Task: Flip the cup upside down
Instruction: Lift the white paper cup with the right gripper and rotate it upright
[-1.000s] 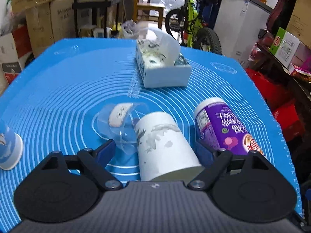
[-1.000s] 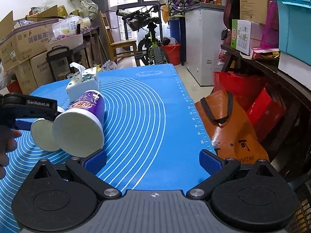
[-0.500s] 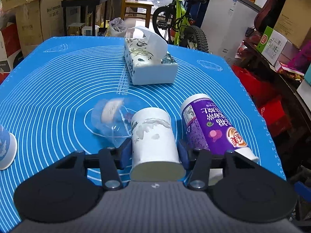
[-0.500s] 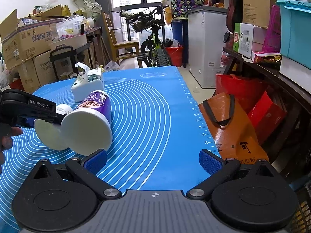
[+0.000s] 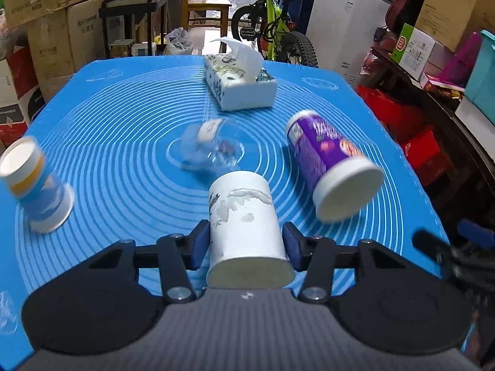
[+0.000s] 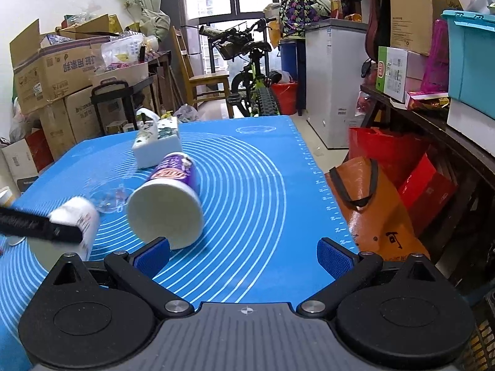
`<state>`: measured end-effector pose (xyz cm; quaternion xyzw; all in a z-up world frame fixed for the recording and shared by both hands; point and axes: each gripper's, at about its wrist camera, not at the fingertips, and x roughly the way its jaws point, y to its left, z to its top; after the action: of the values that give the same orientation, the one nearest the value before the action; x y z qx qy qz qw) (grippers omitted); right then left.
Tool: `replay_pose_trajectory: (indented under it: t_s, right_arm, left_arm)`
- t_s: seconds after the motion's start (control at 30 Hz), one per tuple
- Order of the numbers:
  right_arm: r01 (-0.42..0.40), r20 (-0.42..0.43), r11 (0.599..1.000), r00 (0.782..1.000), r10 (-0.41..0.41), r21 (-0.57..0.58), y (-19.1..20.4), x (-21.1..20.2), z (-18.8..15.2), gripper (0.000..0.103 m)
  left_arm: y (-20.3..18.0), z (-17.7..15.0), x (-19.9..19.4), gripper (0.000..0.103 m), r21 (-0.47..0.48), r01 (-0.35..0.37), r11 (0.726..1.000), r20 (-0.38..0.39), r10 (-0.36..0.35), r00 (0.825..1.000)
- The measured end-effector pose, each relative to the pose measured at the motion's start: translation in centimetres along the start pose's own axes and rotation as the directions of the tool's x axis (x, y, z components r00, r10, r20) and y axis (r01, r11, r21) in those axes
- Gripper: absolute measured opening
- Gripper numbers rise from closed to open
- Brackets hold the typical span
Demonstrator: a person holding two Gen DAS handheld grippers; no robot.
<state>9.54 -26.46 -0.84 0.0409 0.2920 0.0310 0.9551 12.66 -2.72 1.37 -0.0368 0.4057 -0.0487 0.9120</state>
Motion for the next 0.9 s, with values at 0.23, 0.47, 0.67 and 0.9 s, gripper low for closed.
replay_pose_trajectory:
  t_s: [0.23,0.47,0.67,0.9]
  right_arm:
    - [-0.037,-0.019,0.999,0.999,0.036,-0.025,2.1,-1.1,-1.0,0.101]
    - [-0.050,-0.035,0.998,0.998,0.048,-0.047,3.6,-1.9,-1.6,0.101]
    - [-0.046,-0.032,0.998,0.998,0.045,-0.047,3.5,-2.5,-1.2,0.101]
    - [-0.050,-0.038,0.998,0.998,0.048,-0.042,3.6,-3.0,-1.3,0.101]
  left_arm:
    - [0.2,-3.9,-1.7,0.053,0.012,-0.037,0.999,0.014,0.036,0.999]
    - [0.3,-4.3,-1.4,0.061,0.034,-0.015,0.999,0.023,0.014,1.000]
    - [0.2,-4.5,-1.7,0.077,0.049,-0.044,0.998,0.074,0.040,0.996]
    - [0.1,-4.7,-3.1,0.080,0.068,-0.044,0.997,0.136,0.035,0.990]
